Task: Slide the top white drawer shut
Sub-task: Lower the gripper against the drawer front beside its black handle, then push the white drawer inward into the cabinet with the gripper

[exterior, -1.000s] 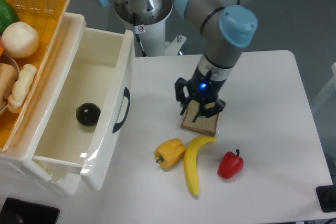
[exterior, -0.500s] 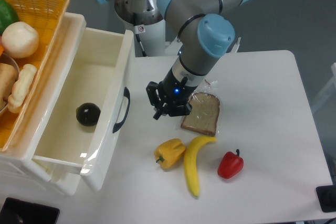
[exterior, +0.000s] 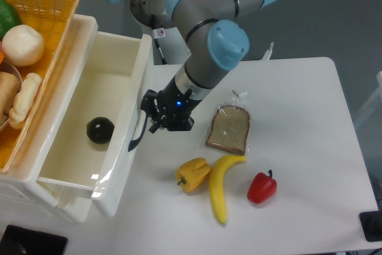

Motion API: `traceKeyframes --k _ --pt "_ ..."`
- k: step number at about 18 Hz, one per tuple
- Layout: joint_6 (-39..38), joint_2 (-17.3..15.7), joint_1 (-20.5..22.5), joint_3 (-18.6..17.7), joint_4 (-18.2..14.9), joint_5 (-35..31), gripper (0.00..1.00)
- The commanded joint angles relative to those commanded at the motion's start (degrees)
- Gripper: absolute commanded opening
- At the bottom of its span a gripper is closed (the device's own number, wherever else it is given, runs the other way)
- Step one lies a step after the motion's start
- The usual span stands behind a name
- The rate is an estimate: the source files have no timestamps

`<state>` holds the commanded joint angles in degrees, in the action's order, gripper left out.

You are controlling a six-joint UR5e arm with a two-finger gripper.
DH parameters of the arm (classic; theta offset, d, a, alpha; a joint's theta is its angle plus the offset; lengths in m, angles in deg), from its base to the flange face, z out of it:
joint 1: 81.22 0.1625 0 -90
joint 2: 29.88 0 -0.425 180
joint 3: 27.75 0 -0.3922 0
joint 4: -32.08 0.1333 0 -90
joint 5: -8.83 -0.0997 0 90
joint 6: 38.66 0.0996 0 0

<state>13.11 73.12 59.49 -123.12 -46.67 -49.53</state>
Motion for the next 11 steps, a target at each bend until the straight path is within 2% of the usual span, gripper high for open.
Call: traceKeyframes --k 11 --pt "0.09 -1.49 -1.22 -0.53 -2.46 0.70 0.00"
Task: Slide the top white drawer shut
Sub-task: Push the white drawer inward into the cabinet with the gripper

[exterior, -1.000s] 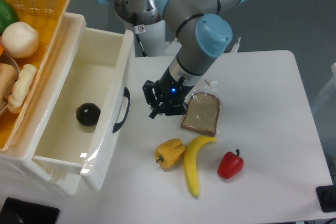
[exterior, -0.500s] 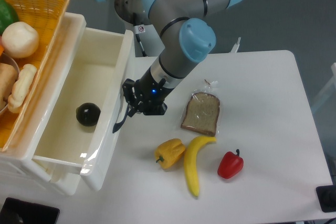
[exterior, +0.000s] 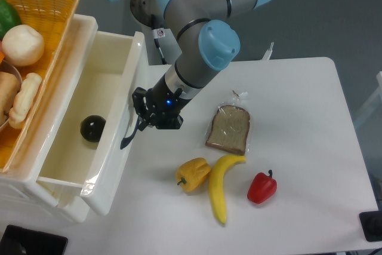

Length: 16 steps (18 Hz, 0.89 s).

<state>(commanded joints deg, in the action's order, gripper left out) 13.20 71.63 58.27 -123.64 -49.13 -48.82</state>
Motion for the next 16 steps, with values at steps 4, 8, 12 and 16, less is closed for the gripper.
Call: traceKeyframes --k 4,8,12,16 --pt "-0.09 0.00 -1.40 -0.18 -0.44 0.62 0.00" --pt "-0.18 -0.09 -2.64 -0.27 -1.14 0.62 0.00" --pt "-0.18 -0.35 -3.69 -0.27 -2.46 0.62 0.00" --pt "-0.18 -0.35 -4.84 -0.53 -2.55 0.62 0.00"
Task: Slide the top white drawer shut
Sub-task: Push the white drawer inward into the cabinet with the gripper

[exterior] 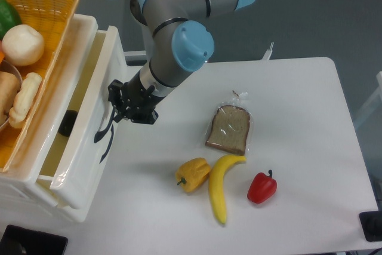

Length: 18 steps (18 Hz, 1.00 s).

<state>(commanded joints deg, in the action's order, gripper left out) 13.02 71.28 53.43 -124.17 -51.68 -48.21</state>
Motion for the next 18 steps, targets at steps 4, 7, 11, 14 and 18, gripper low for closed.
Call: traceKeyframes --k 4,7,11,14,18 --pt "-1.67 0.00 -0.97 0.00 0.17 0.00 0.00" --pt "-1.67 0.00 -1.06 0.00 0.18 0.09 0.00" --pt "-1.67 0.09 -1.23 0.09 0.26 0.26 0.02" --pt "-1.67 0.18 -1.06 0.09 0.35 0.26 0.02" --pt "-1.14 0.35 0.52 1.14 0.79 0.18 0.47"
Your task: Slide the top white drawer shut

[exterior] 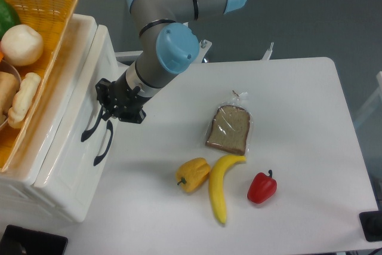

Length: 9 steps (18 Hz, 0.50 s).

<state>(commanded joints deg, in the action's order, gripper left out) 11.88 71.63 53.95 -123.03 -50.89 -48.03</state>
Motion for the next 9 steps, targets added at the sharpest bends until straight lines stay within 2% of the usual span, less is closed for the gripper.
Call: traceKeyframes --k 1,2,4,6,7,9 --pt "0.09 0.00 1.57 0.70 0.09 0.00 0.64" --pt "0.09 -0.09 2.98 1.32 0.09 -0.09 1.00" --pt "0.17 -0.09 6.32 2.72 0.44 -0.18 1.00" --pt "0.17 0.09 10.01 3.52 2.28 -0.53 1.00" --pt "0.52 0.35 11.42 3.52 4.29 -0.96 1.00" --pt "2.62 2.71 13.88 3.70 11.48 -5.07 1.00"
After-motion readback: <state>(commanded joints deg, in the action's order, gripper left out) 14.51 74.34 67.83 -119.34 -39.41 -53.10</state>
